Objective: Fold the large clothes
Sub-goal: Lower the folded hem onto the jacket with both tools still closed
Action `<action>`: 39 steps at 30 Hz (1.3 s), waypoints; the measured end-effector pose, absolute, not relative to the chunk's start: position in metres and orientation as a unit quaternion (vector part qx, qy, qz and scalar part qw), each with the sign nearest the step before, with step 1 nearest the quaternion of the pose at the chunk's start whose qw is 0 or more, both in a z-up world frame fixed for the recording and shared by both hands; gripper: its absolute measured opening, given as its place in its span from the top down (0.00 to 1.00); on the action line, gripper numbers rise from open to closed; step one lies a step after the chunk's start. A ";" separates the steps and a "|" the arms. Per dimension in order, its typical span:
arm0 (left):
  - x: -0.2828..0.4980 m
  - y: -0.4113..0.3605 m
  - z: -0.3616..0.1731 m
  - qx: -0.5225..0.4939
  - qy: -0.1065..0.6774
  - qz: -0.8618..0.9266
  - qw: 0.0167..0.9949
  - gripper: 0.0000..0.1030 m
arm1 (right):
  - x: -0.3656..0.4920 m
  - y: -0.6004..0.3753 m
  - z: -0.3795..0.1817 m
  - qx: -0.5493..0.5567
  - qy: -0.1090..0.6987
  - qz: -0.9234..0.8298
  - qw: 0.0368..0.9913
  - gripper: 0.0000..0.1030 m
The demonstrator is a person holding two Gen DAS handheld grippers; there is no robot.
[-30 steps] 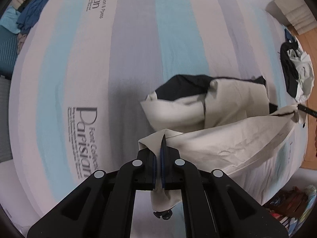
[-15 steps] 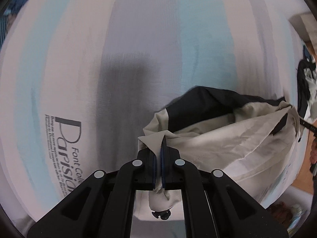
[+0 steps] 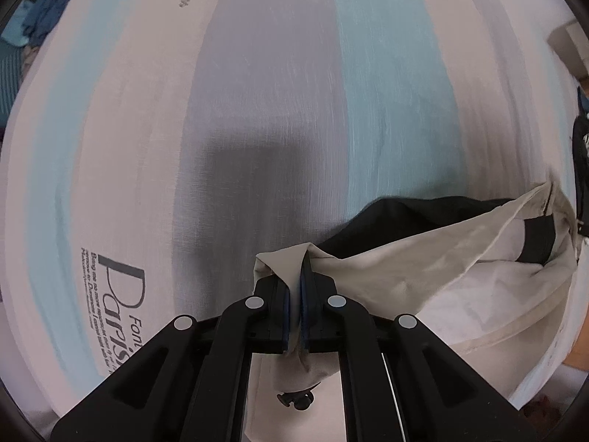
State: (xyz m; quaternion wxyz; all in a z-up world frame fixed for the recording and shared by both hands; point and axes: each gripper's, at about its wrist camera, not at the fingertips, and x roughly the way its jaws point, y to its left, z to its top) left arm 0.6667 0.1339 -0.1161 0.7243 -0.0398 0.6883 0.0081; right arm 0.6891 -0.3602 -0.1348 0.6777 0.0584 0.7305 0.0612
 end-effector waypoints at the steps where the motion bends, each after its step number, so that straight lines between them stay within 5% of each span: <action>1: 0.664 0.133 -0.113 -0.036 0.684 0.008 0.728 0.95 | 0.687 -0.359 -0.132 0.056 0.727 0.063 0.681 0.94; 39: 0.668 0.125 -0.115 -0.013 0.663 0.029 0.748 0.94 | 0.675 -0.350 -0.125 -0.013 0.700 0.078 0.710 0.90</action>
